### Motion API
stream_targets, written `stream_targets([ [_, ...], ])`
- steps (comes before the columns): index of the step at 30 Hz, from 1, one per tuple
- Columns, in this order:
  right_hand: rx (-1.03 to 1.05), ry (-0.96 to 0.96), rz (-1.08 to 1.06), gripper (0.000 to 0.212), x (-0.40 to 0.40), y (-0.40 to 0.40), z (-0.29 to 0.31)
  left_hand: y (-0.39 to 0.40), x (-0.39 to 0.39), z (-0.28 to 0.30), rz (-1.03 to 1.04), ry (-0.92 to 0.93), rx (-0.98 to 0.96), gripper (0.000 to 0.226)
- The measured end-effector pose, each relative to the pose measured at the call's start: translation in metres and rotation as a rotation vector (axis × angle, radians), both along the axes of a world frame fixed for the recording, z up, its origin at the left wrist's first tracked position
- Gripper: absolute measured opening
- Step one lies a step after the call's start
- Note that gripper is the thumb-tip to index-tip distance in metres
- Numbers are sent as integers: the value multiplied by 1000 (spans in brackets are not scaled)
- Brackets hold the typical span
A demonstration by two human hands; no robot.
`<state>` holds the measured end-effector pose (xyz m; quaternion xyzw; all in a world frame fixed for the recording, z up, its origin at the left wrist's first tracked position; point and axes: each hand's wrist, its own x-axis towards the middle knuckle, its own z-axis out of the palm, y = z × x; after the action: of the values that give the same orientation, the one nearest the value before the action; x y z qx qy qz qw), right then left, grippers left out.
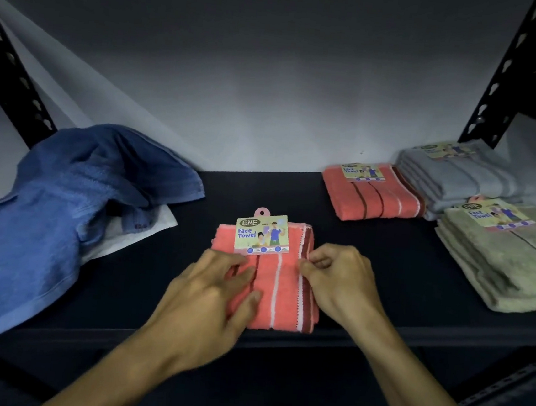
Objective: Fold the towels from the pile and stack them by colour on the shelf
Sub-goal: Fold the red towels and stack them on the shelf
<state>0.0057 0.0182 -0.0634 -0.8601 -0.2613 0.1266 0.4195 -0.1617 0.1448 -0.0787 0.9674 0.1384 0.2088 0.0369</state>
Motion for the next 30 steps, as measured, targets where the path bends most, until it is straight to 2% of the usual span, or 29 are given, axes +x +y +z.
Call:
stream_targets([
  [6, -27, -87, -28, 10, 4, 3, 6, -36, 8, -2, 105, -46, 165, 46],
  [9, -34, -67, -17, 11, 9, 3, 6, -35, 10, 0, 127, -20, 142, 46],
  [13, -10, 66, 11, 24, 12, -3, 12, -30, 6, 8, 119, 38, 70, 48],
  [15, -76, -45, 20, 42, 6, -9, 15, -23, 4, 12, 127, 19, 35, 50],
  [17, -145, -303, 50, 53, -3, -13, 17, -16, 4, 19, 151, 34, -17, 56],
  [20, -114, -517, 333, 53, -12, -8, 18, -10, 11, 23, 208, 178, -131, 80],
  [23, -276, -459, 588, 58, -10, 3, 5, -6, 18, 15, 221, 372, -195, 83],
  [26, -399, -329, 621, 59, -6, 5, -4, 1, 18, 11, 202, 462, -272, 77],
  [30, -450, -325, 625, 60, -2, 8, -5, 7, 18, 9, 193, 493, -270, 72],
])
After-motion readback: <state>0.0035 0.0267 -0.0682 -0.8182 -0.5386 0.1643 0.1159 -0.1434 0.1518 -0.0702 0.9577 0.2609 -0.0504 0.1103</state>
